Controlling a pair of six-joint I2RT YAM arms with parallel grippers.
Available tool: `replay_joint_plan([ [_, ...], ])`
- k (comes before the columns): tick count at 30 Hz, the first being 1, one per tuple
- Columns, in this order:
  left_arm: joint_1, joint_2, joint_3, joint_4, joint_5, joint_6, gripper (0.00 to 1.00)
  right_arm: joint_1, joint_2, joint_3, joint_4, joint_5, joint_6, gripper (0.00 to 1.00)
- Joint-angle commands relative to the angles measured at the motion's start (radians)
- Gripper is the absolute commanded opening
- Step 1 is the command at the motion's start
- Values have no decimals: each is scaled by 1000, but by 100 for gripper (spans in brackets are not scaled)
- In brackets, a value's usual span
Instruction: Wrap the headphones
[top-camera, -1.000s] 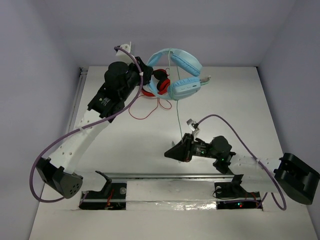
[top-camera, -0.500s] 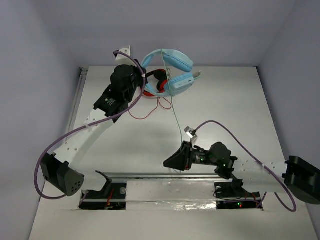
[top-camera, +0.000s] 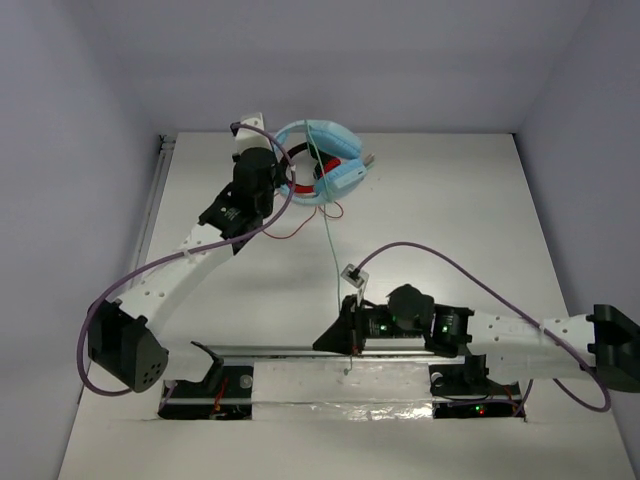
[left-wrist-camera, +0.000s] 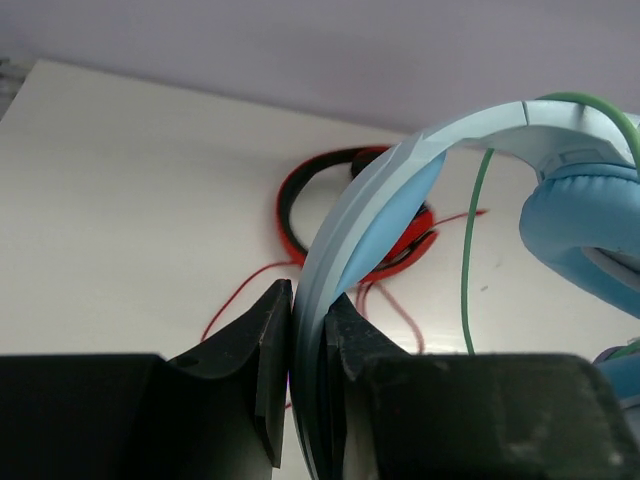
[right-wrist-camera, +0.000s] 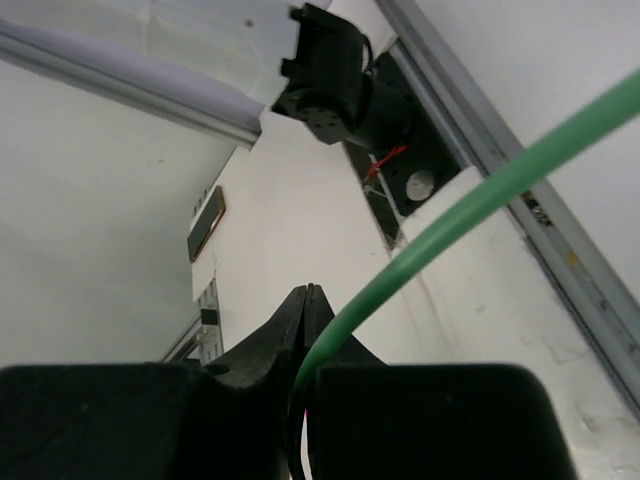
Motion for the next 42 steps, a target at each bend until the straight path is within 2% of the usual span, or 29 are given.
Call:
replay_joint_plan([
  [1,-6,-58,-71,115,-70,-45,0,88,26,157,-222,87,-80,5],
  [4,-63,-79,-155,106,-116,-49,0,130,66,301,-451,182,-146,1],
  [8,-155,-93,-210,-7,-161,-84,0,140,80,445,-745,289,-216,0],
  [15,-291,-61,-209,-281,-174,-83,0,140,118,676,-1057,507,-346,0],
  [17,-302,-68,-215,-328,-115,-62,0,140,133,740,-1117,584,-364,0],
  [26,-336,-113,-216,-433,121,30,0,88,110,811,-1203,765,-425,0],
  [39,-336,-226,-279,-446,278,90,0,-18,78,768,-1192,964,-474,0],
  [42,-336,-242,-292,-440,323,113,0,-48,92,745,-1177,1058,-477,0],
])
